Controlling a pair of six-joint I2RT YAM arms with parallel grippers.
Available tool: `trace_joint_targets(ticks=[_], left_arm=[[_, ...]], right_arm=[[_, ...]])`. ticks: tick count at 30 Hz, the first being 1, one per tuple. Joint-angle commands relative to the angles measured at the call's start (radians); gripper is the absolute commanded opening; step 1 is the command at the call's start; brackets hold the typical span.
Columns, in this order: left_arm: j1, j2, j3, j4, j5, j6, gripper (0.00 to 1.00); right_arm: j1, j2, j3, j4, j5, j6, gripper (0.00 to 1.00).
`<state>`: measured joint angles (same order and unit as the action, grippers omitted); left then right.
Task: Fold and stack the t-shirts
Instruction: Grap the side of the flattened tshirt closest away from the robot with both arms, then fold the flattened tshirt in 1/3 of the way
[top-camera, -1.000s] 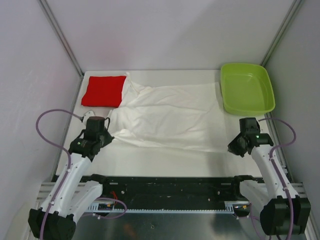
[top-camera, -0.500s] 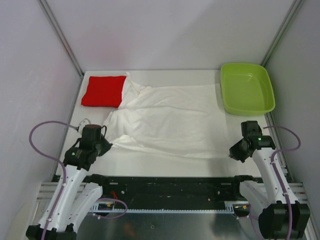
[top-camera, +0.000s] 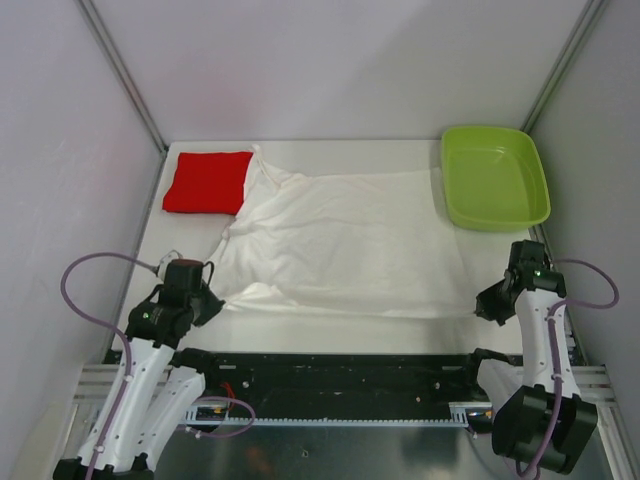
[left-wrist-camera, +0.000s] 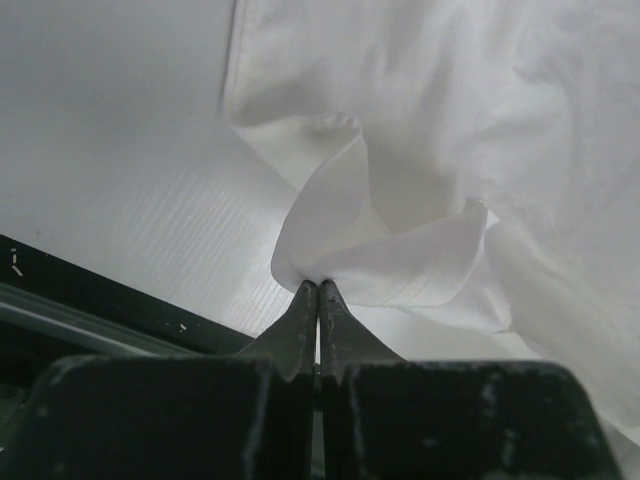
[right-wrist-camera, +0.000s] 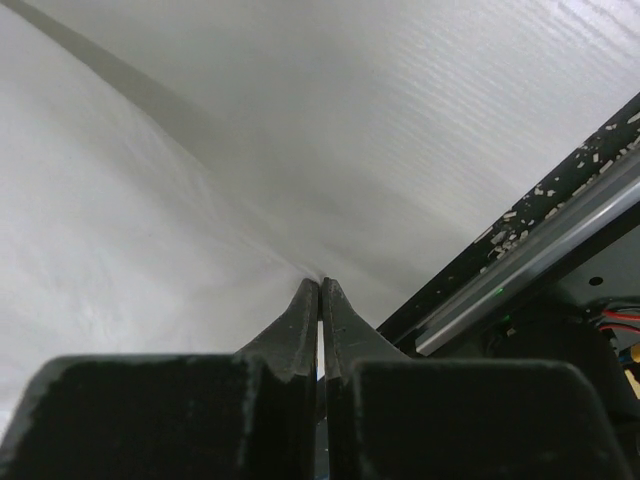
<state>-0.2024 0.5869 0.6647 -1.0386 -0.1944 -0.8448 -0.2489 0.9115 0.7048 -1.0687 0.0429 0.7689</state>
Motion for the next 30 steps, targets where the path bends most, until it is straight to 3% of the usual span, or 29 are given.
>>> trace_joint_targets(ticks=[1,21,30], left_arm=[[0.006,-0.036,0.054,-0.063,0.023,0.019,0.0],[0.006,-0.081,0.104,-0.133,0.171,0.144,0.0],[0.006,0.1,0.251,-0.009,0.119,0.207,0.0]], right_arm=[[-0.058,0.005,0.048,-0.014,-0.019,-0.073,0.0],[-0.159,0.057,0.102,0.014,-0.057,-0.123,0.0],[-0.134,0.099,0.11,0.108,-0.091,-0.141,0.0]])
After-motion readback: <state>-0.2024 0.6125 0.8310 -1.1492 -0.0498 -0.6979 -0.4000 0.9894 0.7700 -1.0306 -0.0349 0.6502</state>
